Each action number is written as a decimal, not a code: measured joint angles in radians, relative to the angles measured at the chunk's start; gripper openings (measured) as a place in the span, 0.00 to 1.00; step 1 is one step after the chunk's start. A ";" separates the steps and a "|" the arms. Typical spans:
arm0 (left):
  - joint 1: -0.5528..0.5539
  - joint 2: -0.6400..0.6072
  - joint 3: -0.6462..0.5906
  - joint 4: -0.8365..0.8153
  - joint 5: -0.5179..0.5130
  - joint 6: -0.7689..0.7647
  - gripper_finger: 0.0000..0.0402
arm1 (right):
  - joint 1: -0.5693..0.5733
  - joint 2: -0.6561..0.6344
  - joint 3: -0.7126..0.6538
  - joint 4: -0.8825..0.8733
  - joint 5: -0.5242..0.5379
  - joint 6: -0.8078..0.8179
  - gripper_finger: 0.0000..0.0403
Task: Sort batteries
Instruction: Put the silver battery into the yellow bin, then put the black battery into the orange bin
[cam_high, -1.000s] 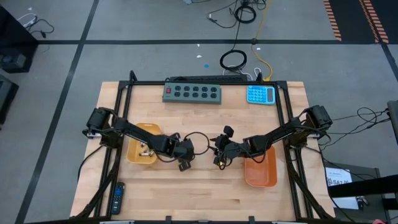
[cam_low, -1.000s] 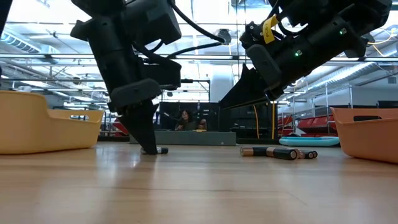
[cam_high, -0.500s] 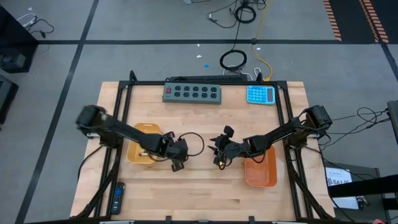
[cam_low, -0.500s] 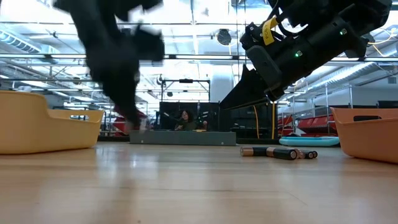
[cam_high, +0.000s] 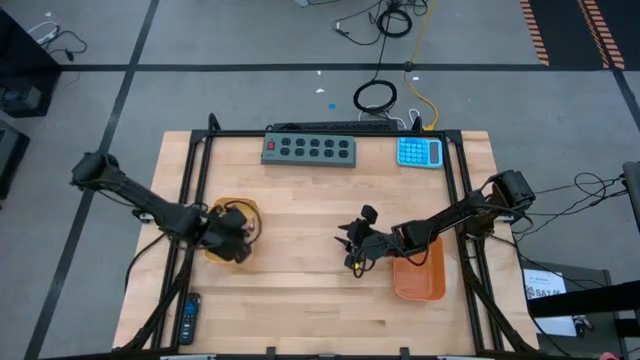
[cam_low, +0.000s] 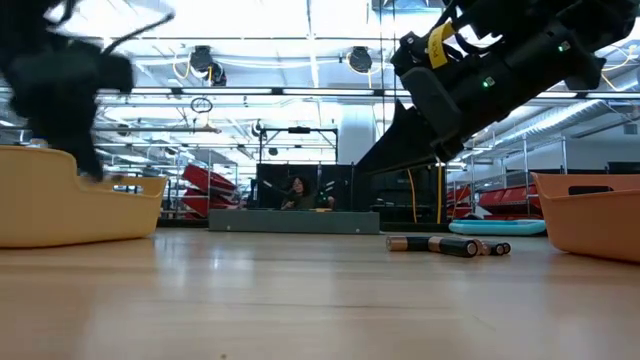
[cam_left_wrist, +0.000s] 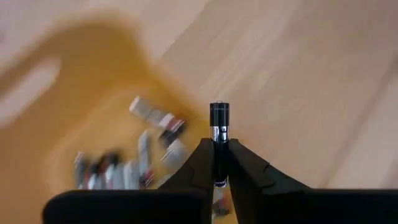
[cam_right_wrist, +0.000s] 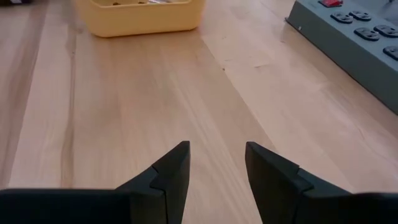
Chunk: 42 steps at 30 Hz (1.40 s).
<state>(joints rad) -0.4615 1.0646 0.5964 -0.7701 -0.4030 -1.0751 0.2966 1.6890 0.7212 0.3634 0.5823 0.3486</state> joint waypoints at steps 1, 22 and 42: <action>-0.009 -0.019 -0.037 -0.007 0.001 -0.036 0.10 | 0.000 0.000 0.000 0.000 0.001 0.006 0.36; -0.025 -0.057 -0.040 0.005 -0.118 0.083 0.36 | -0.048 0.000 0.106 -0.251 -0.170 -0.014 0.36; -0.031 0.069 -0.034 0.637 -0.354 0.670 0.36 | -0.102 0.195 0.497 -0.982 -0.418 -0.208 0.50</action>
<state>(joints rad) -0.4925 1.1336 0.5625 -0.1329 -0.7567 -0.4049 0.1946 1.8841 1.2181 -0.6191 0.1639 0.1410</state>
